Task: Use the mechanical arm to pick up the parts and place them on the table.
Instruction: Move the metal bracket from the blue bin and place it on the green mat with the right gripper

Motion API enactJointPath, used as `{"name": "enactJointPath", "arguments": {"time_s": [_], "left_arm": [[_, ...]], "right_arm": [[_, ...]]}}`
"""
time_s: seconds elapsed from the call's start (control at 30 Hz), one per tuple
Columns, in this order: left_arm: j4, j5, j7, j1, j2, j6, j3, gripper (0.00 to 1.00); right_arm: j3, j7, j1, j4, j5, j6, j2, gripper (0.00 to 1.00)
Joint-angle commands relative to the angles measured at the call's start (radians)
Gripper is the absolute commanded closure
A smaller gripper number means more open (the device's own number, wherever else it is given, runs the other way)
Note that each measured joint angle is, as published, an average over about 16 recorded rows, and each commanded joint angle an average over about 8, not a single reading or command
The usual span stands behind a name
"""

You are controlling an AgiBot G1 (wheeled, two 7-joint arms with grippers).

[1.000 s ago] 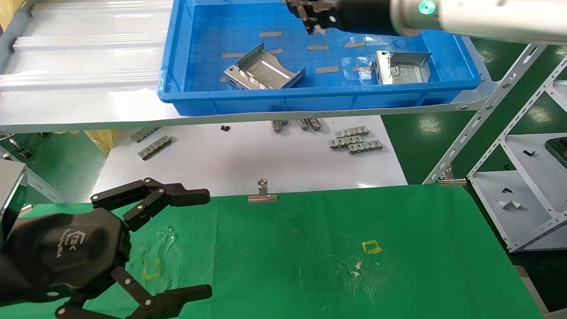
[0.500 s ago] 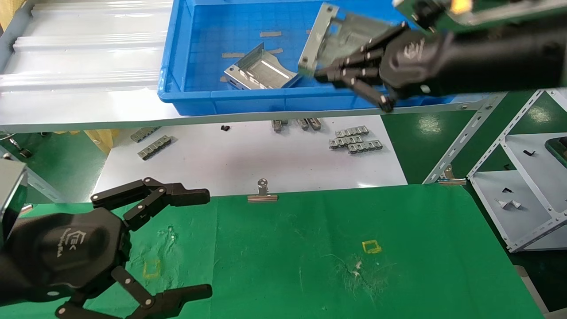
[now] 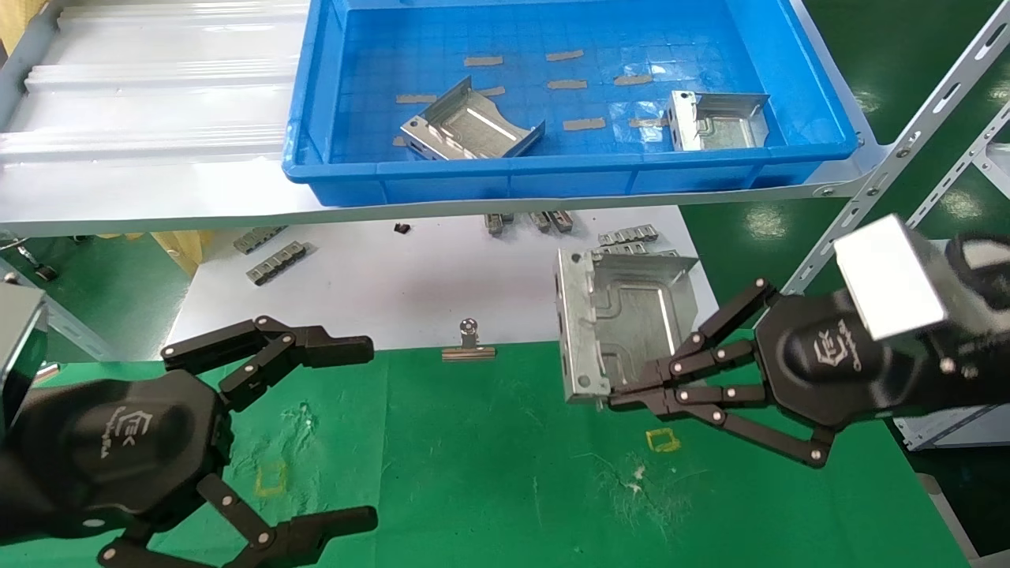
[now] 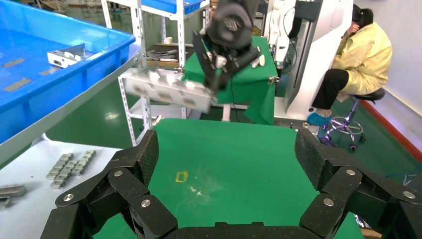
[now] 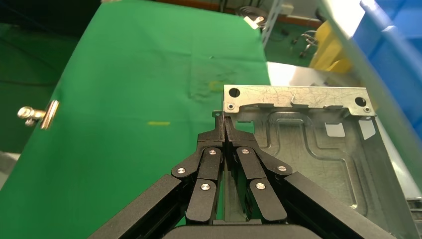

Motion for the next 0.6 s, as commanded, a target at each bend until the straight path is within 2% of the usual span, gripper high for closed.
{"name": "enactJointPath", "arguments": {"time_s": [0.03, 0.3, 0.6], "left_arm": [[0.0, 0.0, 0.0, 0.0, 0.0, 0.0, 0.0, 0.0], [0.0, 0.0, 0.0, 0.0, 0.0, 0.0, 0.0, 0.0], [0.0, 0.0, 0.0, 0.0, 0.0, 0.0, 0.001, 0.0]], "right_arm": [[-0.024, -0.057, -0.028, -0.006, 0.023, -0.009, 0.015, 1.0], [-0.184, -0.228, -0.056, -0.034, -0.08, -0.001, -0.01, 1.0], [-0.249, -0.419, -0.114, -0.229, -0.142, 0.057, -0.1, 1.0]]}}
